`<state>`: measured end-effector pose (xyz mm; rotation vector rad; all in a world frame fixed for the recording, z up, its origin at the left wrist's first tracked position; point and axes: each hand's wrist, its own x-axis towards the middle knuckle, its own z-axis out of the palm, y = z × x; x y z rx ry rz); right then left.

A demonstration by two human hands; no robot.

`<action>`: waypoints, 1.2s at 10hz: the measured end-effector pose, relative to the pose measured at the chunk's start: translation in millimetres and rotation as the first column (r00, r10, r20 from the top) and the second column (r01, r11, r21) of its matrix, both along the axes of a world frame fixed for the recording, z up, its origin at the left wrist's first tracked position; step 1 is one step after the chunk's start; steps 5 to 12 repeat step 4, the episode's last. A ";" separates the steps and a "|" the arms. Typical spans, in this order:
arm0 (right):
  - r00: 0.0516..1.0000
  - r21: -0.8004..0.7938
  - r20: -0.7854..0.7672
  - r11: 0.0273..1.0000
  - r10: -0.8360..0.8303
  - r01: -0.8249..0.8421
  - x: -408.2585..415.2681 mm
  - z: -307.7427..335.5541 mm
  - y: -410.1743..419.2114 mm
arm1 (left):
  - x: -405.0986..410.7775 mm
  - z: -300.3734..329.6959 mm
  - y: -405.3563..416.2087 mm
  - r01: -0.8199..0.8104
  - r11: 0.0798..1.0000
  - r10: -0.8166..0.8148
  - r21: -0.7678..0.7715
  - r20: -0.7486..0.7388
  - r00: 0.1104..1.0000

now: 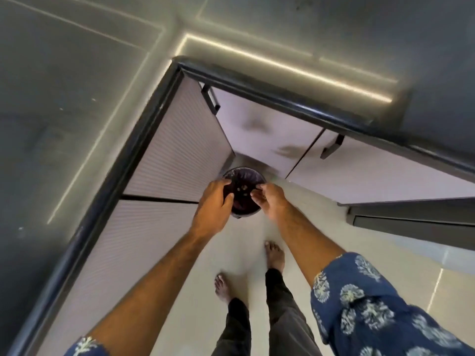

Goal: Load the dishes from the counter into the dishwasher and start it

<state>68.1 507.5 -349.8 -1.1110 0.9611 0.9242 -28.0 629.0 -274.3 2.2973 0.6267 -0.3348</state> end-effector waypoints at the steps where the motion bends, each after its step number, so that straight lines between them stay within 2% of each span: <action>1: 0.998 0.044 -0.018 0.998 0.054 -0.053 7.9 -34.0 2.5 | -1.9 -38.6 2.9 0.159 0.979 -0.147 0.126 -0.101 0.984; 2: 0.986 0.121 -0.030 0.980 0.165 -0.160 10.9 -58.3 -4.7 | -5.0 -60.9 -2.3 0.284 0.931 -0.229 0.231 -0.239 0.944; 3: 0.959 -0.007 0.020 0.959 0.284 -0.284 11.9 -68.6 -22.7 | -11.7 -66.0 -9.1 0.329 0.902 -0.256 0.280 -0.267 0.929; 4: 0.891 -0.271 0.142 0.883 0.432 -0.384 4.6 -67.9 -43.4 | -15.1 -56.8 -13.9 0.416 0.833 -0.314 0.365 -0.307 0.898; 12: 0.891 -0.271 0.142 0.883 0.432 -0.384 4.6 -67.9 -43.4 | -15.1 -56.8 -13.9 0.416 0.833 -0.314 0.365 -0.307 0.898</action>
